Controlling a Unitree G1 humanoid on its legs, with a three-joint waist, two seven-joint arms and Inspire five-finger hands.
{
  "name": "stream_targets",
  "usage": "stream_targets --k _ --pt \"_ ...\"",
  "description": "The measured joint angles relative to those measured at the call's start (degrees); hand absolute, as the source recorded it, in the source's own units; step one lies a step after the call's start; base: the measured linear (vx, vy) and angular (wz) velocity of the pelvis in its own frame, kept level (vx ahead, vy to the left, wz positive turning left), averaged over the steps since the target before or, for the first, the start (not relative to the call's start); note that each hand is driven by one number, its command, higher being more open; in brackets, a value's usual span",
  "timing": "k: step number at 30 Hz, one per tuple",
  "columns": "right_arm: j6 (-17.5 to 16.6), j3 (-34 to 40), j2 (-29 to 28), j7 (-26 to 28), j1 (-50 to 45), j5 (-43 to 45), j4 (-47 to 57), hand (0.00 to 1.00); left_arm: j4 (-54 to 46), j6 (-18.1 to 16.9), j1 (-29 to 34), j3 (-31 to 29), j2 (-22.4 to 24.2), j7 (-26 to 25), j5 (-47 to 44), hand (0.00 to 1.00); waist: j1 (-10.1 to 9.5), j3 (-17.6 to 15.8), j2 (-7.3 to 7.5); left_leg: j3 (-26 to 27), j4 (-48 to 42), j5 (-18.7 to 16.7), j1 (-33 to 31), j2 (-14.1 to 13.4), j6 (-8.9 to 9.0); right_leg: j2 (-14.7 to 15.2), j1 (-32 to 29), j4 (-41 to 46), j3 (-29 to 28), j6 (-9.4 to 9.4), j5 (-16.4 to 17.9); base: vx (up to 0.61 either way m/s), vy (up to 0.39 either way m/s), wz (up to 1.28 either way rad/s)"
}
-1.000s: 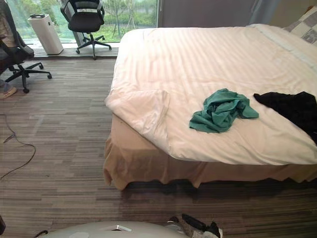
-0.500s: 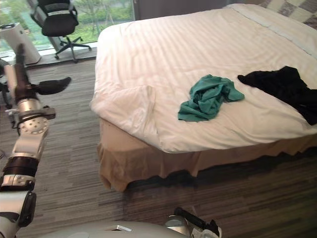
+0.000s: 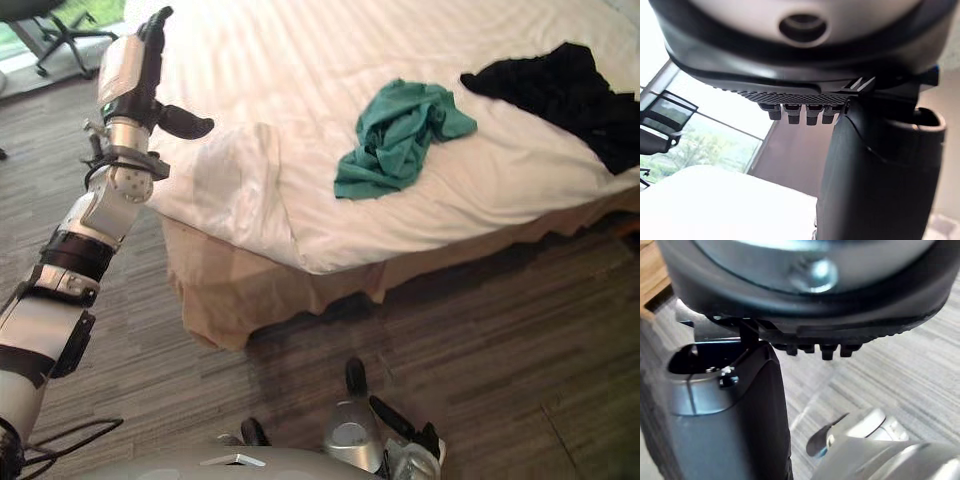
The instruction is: Tidy up the quilt and then pick up the clothes from the bed and put them into the laundry hamper
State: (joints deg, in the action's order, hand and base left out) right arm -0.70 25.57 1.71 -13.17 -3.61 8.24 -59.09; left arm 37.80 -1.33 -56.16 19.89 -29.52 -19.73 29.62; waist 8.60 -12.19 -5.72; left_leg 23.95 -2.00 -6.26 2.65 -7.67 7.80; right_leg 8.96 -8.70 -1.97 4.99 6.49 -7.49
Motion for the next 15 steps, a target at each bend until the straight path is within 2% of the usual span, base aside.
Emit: stream_targets --k 4,9,12,15 --pt "-0.06 -0.11 -1.11 -0.95 -0.11 0.01 2.22 1.0 1.24 0.41 -2.49 2.87 1.72 2.5 2.77 1.0 0.91 -0.86 0.44 1.06 -0.05 -0.01 -1.29 -0.05 0.01 -0.06 -1.72 0.0 -0.72 -0.07 -0.14 0.02 -0.028 -0.1" --pt "-0.25 -1.55 -1.66 -1.24 -0.7 0.01 4.39 1.0 3.77 1.17 -7.72 4.41 5.07 4.26 2.79 1.0 0.25 -2.29 1.6 3.27 -0.89 -0.37 -2.54 -0.63 0.49 0.27 -4.1 1.0 -2.37 -0.07 -0.14 0.02 -0.024 -0.09" --pt "-0.22 -2.86 -1.61 -1.27 -1.91 0.03 6.3 1.0 6.73 1.68 -10.97 5.05 7.54 5.49 3.09 1.0 -0.56 -2.38 1.73 3.97 -1.5 -0.46 -3.53 -0.88 0.62 0.28 -4.82 1.05 -2.44 -0.07 -0.14 0.0 -0.019 -0.02" --pt "-0.2 -3.84 -1.46 -1.26 -2.37 0.07 7.26 1.0 8.89 2.93 -11.74 4.91 8.69 6.21 3.13 1.0 -0.58 -2.42 1.79 4.74 -1.99 -0.47 -3.6 -1.01 0.65 0.34 -4.84 1.18 -2.47 -0.07 -0.14 0.0 -0.04 -0.02"
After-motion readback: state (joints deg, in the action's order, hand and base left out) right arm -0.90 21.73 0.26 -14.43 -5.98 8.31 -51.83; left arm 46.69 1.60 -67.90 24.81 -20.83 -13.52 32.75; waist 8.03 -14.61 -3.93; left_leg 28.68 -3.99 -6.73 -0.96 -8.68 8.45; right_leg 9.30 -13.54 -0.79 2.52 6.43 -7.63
